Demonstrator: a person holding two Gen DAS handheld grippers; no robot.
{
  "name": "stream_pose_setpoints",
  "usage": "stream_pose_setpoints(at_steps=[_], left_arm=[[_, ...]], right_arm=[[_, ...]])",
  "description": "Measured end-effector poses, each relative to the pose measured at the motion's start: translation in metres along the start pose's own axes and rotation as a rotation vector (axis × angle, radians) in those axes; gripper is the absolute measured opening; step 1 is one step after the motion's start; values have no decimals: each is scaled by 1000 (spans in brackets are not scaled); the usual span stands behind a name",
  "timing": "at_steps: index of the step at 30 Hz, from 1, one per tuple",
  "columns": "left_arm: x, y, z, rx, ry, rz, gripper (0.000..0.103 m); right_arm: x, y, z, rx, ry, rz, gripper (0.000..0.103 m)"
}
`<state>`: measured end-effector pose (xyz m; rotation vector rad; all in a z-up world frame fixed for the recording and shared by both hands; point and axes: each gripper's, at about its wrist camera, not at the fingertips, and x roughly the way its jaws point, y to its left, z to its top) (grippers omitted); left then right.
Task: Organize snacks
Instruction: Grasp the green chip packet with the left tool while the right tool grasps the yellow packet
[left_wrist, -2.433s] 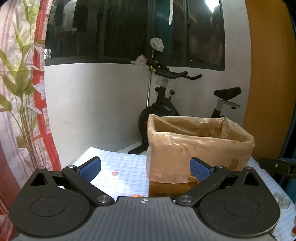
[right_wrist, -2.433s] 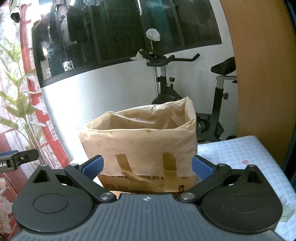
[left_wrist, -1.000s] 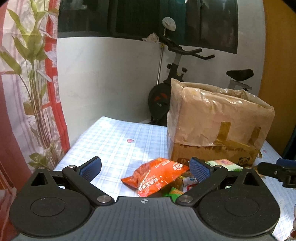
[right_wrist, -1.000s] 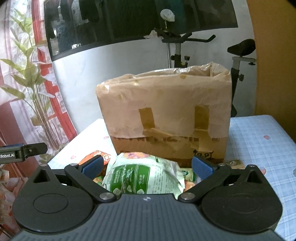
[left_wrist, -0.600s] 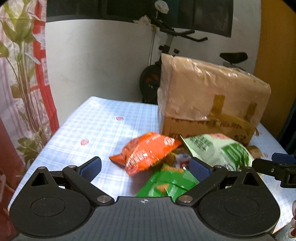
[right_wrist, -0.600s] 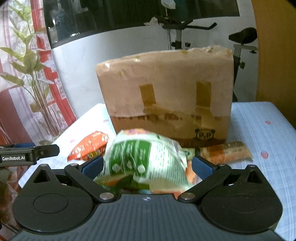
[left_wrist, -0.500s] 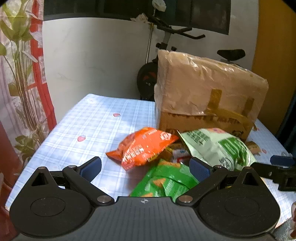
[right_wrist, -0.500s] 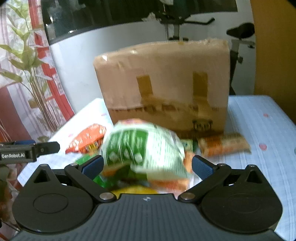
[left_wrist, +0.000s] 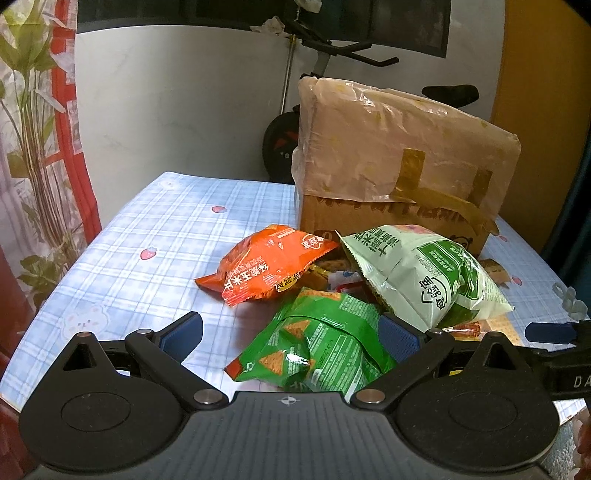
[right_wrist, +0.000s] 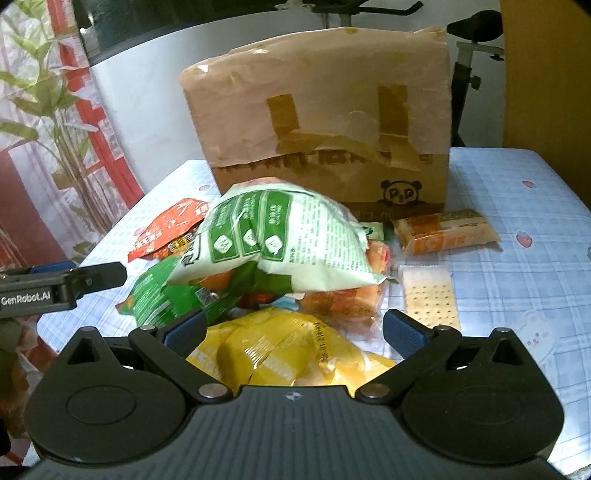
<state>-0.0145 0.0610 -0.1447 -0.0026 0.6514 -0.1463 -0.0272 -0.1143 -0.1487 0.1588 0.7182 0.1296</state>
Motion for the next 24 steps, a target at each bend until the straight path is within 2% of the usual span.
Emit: stream_pose_setpoints(at_steps=[10, 17, 22, 23, 24], left_arm=[[0, 1, -4, -14, 8, 1, 102], [1, 2, -6, -25, 21, -6, 102], [4, 3, -7, -37, 38, -21, 102], [5, 3, -7, -39, 44, -27, 102], [7, 3, -8, -39, 49, -30, 102]], right_arm=[[-2, 43, -9, -264, 4, 35, 103], [12, 57, -19, -421, 43, -37, 103], [23, 56, -25, -451, 81, -53, 103], [25, 56, -26, -465, 76, -67, 102], [25, 55, -27, -479, 71, -81, 96]])
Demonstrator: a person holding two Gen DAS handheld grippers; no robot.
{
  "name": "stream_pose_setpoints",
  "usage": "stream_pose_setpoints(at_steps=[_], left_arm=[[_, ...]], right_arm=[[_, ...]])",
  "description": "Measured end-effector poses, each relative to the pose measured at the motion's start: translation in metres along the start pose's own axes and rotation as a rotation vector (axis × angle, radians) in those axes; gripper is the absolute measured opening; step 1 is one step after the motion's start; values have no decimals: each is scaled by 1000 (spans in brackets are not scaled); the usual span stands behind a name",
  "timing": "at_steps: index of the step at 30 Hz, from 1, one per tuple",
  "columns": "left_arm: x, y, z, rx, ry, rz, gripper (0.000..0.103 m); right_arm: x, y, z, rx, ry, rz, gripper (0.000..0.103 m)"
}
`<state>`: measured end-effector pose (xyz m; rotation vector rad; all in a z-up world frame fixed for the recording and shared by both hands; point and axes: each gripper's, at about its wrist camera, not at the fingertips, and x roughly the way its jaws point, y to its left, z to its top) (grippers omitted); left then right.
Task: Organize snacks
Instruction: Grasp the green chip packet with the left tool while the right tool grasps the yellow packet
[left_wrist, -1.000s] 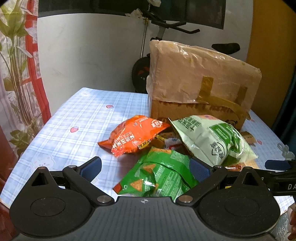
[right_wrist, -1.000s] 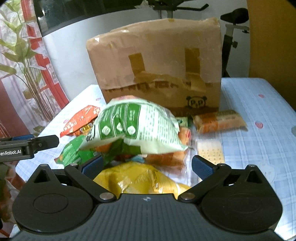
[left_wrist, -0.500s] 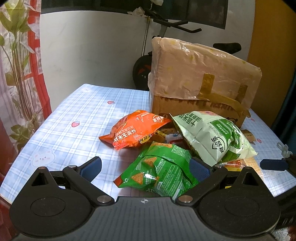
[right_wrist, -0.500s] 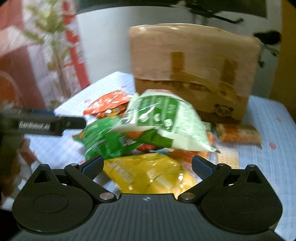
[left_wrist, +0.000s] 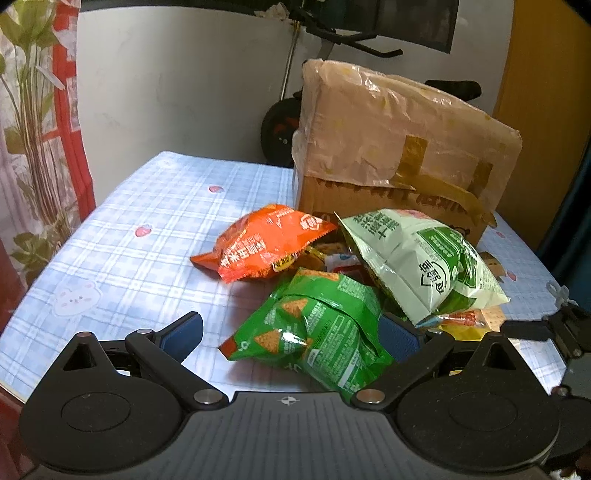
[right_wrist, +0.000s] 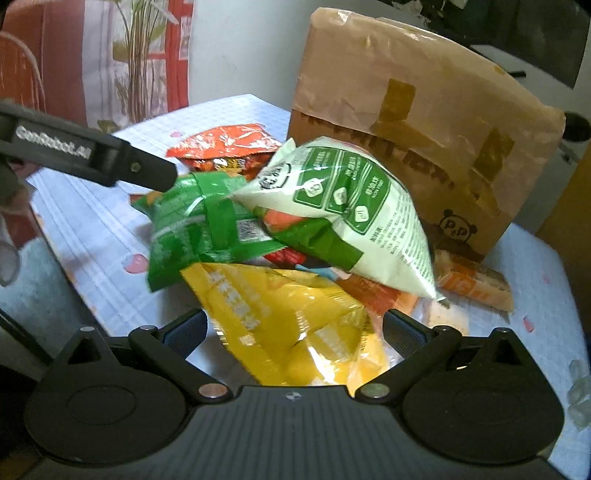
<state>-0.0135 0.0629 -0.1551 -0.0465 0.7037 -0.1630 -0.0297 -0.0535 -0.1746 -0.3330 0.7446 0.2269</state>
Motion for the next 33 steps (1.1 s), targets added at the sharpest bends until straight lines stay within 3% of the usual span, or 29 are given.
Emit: stream_pose_setpoints(at_steps=[7, 18, 23, 29, 31, 32, 33], left_arm=[[20, 5, 5, 48, 11, -28, 102], [70, 26, 20, 44, 91, -183, 102], [84, 20, 16, -1, 113, -241, 103], [94, 0, 6, 66, 135, -270, 103], [94, 1, 6, 52, 134, -271, 101], [93, 4, 7, 31, 134, -286, 92], [92, 6, 7, 16, 135, -296, 91]], right_arm=[[3, -11, -1, 27, -19, 39, 85], [6, -21, 3, 59, -25, 70, 84], [6, -23, 5, 71, -22, 73, 84], [6, -23, 7, 69, -18, 76, 84], [6, -24, 6, 72, -18, 78, 84], [6, -24, 6, 73, -18, 78, 84], [6, -24, 6, 74, -18, 79, 84]])
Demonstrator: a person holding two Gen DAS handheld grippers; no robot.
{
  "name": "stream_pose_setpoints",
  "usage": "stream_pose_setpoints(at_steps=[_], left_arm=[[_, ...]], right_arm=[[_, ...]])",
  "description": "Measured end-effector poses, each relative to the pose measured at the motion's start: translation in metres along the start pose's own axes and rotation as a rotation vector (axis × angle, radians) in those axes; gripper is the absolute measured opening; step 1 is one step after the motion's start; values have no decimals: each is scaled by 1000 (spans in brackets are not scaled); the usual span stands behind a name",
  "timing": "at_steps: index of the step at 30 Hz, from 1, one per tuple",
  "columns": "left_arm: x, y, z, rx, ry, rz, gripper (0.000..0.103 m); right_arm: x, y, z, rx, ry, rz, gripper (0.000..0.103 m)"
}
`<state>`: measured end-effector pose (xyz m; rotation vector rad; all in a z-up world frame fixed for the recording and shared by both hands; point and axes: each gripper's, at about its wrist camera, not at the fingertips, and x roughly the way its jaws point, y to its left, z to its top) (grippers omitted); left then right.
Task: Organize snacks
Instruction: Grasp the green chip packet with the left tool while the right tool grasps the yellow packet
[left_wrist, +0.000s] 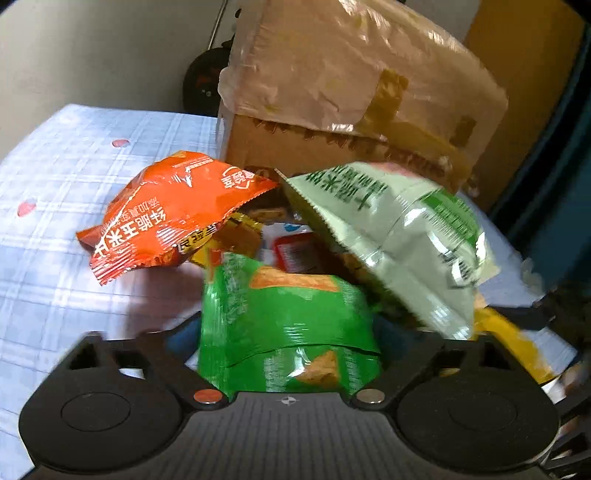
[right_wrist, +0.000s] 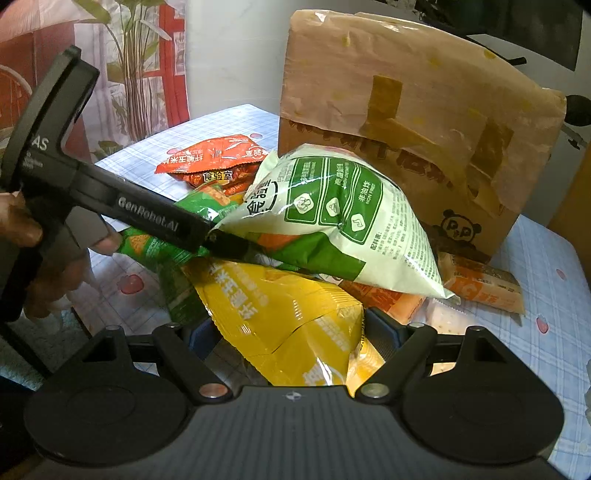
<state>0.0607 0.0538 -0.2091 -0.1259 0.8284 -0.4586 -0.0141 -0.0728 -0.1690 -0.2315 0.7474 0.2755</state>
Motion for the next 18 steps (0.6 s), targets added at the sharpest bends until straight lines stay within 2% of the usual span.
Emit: stream_pose_setpoints(at_steps=[6, 18], left_arm=[[-12, -7, -4, 43, -4, 66, 84], [-55, -5, -15, 22, -63, 131, 82]], right_arm=[[-2, -2, 0, 17, -6, 6, 83], [-13, -4, -1, 48, -26, 49, 80]])
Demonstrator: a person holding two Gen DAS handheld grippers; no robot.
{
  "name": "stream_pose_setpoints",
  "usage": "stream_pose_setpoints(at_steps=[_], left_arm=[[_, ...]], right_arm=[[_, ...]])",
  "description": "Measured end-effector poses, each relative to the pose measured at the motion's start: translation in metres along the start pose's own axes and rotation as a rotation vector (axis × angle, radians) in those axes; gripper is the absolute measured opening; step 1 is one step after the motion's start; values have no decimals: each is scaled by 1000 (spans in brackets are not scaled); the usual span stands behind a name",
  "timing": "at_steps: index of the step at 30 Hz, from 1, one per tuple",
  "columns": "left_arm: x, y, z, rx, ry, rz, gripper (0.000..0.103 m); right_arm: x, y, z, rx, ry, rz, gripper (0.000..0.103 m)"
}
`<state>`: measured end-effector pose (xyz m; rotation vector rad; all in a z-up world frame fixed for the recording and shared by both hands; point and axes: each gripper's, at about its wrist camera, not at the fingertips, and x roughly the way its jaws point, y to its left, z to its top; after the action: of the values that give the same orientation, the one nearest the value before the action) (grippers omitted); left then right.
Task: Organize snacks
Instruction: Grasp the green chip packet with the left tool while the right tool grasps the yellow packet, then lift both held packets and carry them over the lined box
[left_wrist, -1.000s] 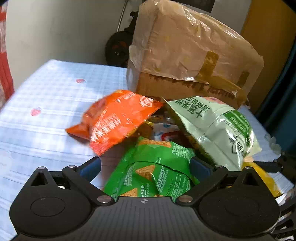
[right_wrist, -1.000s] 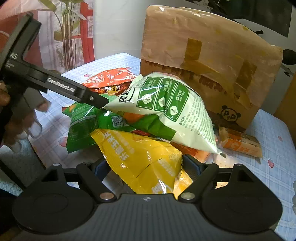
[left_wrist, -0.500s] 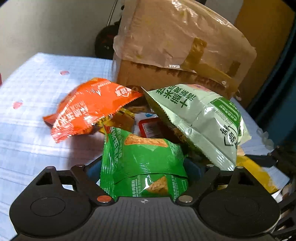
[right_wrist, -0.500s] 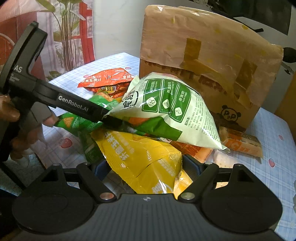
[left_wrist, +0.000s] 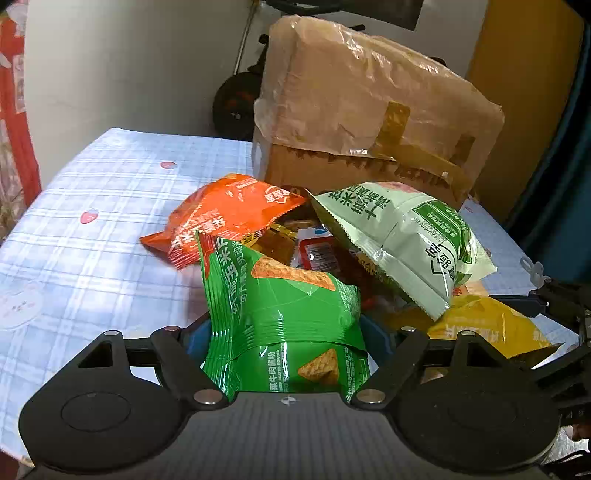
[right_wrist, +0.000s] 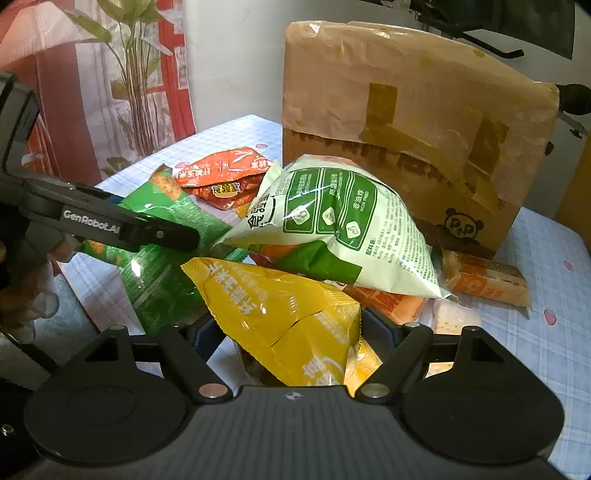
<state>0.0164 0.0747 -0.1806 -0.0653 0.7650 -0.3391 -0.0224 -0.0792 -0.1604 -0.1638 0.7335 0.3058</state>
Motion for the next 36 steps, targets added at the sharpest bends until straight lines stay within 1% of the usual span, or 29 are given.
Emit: stream_pose_setpoints(at_steps=[6, 10, 13, 16, 21, 26, 32, 36], left_arm=[[-21, -4, -7, -11, -16, 18, 82], [-34, -8, -10, -11, -35, 35, 82], [-46, -11, -12, -23, -60, 43, 82], [-60, -14, -8, -28, -103, 44, 82], [-82, -25, 9, -9, -184, 54, 82], [-97, -33, 27, -6, -246, 43, 82], [-111, -46, 54, 21, -314, 32, 82], [-113, -52, 76, 36, -354, 16, 83]], right_arm=[[-10, -4, -3, 32, -1, 33, 80], [-20, -5, -7, 41, -7, 37, 80], [-32, -8, -11, 47, -22, 36, 80], [-48, -14, -11, 74, -53, 44, 77], [-69, -25, -3, 113, -117, 37, 76], [-84, -36, 9, 156, -164, 51, 75], [-110, -62, 35, 241, -254, 73, 75], [-122, -78, 56, 266, -311, 73, 75]])
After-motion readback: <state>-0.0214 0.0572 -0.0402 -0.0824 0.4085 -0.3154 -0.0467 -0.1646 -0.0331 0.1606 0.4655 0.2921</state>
